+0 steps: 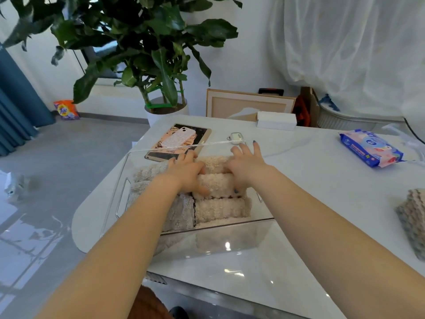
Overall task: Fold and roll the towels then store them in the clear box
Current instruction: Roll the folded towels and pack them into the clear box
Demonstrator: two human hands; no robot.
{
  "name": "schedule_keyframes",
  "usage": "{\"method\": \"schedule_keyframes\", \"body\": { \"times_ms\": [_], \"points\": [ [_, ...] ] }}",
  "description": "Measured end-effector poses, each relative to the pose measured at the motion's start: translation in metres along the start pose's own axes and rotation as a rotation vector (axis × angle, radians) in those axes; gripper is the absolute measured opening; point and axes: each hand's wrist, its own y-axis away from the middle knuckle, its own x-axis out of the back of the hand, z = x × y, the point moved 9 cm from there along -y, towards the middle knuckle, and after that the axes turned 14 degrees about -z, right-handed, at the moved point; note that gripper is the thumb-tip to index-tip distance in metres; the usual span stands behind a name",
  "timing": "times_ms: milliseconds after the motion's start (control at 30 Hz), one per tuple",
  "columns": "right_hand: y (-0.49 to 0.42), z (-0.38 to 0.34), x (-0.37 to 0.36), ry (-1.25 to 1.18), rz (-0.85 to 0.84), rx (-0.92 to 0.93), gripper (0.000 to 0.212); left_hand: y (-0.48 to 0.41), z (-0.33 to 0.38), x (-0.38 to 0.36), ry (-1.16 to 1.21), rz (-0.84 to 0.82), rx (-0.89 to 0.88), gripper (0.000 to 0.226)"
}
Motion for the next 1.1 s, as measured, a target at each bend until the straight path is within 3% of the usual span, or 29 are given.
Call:
{"method": "schedule_keyframes", "body": {
  "times_ms": [200, 400, 533, 667, 933, 1000, 1100],
  "points": [
    [0.028, 0.028, 0.004, -0.13, 0.103, 0.029, 0.037, 0.016, 0.016, 0.01, -0.049, 0.065, -0.014, 0.05],
    [0.07, 0.057, 0.004, -0.388, 0.333, 0.075, 0.022, 0.032, 0.069, 0.042, 0.105, 0.23, -0.158, 0.017],
    [0.112, 0.124, -0.047, -0.744, 0.457, -0.053, 0.016, 0.034, 0.121, 0.052, 0.269, 0.345, -0.247, 0.01],
    [0.167, 0.208, -0.135, -0.91, 0.458, -0.314, 0.016, 0.025, 0.211, 0.048, 0.354, 0.421, -0.369, 0.01],
    [0.281, 0.356, -0.275, -1.184, 0.556, -0.89, 0.03, -0.027, 0.409, -0.036, 0.532, 0.047, -0.513, 0.015],
    [0.291, 0.376, -0.294, -1.236, 0.634, -0.935, 0.029, -0.036, 0.443, -0.059, 0.591, -0.065, -0.496, 0.03],
    [0.288, 0.394, -0.319, -1.391, 0.647, -0.923, 0.044, -0.049, 0.485, -0.085, 0.719, -0.196, -0.477, 0.045]
  ]
}}
